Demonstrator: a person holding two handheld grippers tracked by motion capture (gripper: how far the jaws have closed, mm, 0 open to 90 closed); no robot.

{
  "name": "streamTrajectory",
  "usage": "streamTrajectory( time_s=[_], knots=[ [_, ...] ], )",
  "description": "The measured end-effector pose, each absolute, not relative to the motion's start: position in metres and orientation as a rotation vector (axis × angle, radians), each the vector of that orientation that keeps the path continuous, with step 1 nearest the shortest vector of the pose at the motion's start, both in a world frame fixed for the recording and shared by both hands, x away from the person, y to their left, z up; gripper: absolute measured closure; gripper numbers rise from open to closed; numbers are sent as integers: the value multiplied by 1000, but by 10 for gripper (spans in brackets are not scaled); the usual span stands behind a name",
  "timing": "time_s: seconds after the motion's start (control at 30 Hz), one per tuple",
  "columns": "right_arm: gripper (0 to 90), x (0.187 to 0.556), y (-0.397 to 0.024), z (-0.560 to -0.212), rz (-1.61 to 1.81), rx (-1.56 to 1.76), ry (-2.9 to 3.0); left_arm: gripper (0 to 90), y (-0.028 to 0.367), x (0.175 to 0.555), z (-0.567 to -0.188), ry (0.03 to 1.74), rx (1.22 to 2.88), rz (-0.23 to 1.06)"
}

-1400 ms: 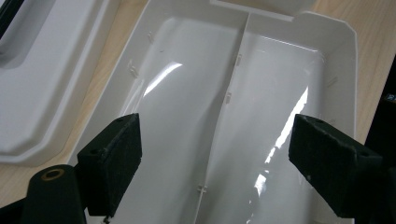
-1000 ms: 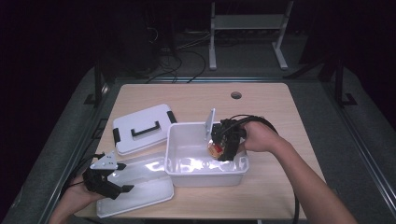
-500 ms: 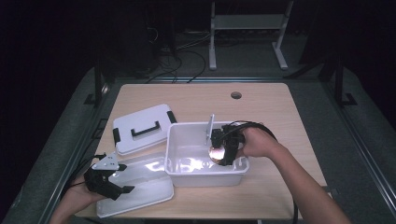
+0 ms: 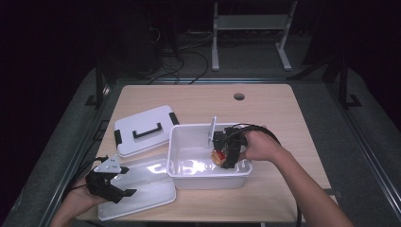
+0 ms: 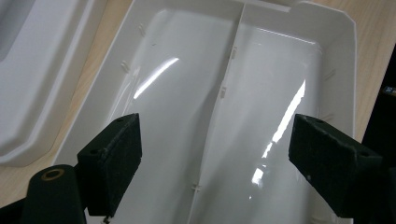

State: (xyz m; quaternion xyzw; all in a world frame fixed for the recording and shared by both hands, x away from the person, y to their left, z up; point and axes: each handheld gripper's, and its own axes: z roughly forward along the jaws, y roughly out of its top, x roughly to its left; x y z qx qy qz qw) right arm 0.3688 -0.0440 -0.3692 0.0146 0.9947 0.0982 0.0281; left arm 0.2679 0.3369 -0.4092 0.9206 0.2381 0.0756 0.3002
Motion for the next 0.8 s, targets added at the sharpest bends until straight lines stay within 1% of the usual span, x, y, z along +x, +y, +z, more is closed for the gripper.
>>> streamTrajectory(
  time_s=[0.43, 0.8],
  knots=[
    [215, 364, -58, -345, 439, 105, 3030, 170, 336, 268, -410, 634, 2442, 205],
    [220, 356, -90, -312, 580, 186, 2947, 179, 335, 269, -411, 627, 2450, 205]
  ],
)
